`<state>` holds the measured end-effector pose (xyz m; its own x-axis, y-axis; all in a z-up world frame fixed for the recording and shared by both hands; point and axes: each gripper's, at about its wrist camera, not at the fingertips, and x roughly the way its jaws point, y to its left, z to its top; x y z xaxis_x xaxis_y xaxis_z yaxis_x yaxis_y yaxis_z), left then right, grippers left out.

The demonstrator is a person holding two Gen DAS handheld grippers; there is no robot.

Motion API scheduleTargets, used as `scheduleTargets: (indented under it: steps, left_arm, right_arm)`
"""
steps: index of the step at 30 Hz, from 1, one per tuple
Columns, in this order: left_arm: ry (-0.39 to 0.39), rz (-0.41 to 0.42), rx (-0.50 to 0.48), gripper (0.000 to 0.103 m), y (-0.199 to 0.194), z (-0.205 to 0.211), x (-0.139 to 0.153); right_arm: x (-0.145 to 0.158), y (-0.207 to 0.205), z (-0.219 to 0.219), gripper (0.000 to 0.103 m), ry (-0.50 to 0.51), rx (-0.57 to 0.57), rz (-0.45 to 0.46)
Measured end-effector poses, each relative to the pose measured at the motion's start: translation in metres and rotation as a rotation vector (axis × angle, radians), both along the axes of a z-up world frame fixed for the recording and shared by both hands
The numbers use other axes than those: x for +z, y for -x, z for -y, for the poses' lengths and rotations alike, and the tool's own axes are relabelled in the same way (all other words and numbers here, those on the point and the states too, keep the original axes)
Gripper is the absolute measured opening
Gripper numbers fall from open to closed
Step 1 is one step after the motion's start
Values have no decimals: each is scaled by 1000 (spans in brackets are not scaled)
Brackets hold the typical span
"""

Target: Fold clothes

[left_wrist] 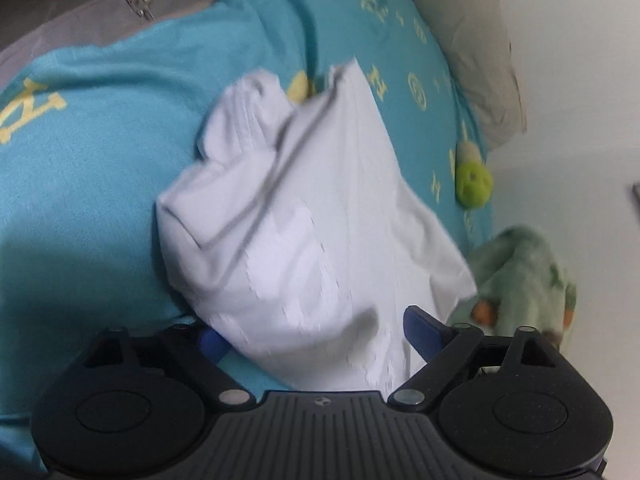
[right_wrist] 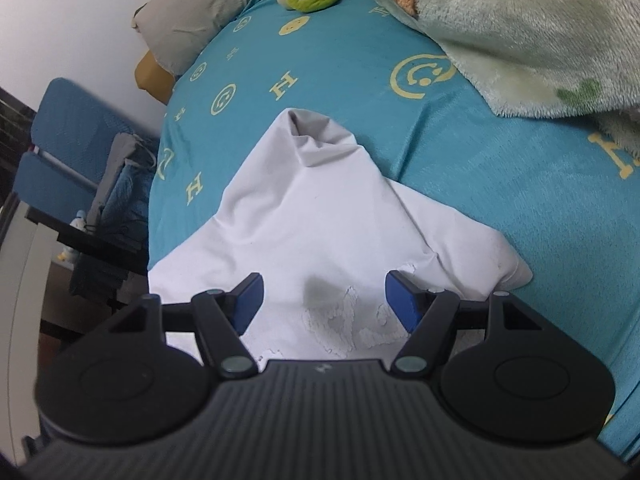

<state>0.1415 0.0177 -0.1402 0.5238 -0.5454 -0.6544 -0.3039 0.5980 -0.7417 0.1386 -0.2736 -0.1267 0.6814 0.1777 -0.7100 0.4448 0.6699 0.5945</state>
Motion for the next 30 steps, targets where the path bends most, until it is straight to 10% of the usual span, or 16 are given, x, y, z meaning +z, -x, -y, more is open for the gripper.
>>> scheduleTargets:
  steps: [1, 7, 14, 21, 30]
  left_arm:
    - [-23, -13, 31, 58, 1, -3, -1]
    - [-32, 34, 63, 35, 11, -6, 9]
    - [32, 82, 82, 28, 12, -8, 19]
    - [67, 55, 84, 28, 4, -4, 15]
    - [188, -59, -20, 76, -1, 3, -8]
  right_arm:
    - [2, 2, 0, 70, -11, -4, 4]
    - [16, 26, -6, 73, -229, 18, 52]
    - [-18, 33, -31, 99, -661, 40, -14]
    - [-51, 31, -27, 98, -641, -154, -65]
    - [-45, 22, -23, 32, -492, -222, -42]
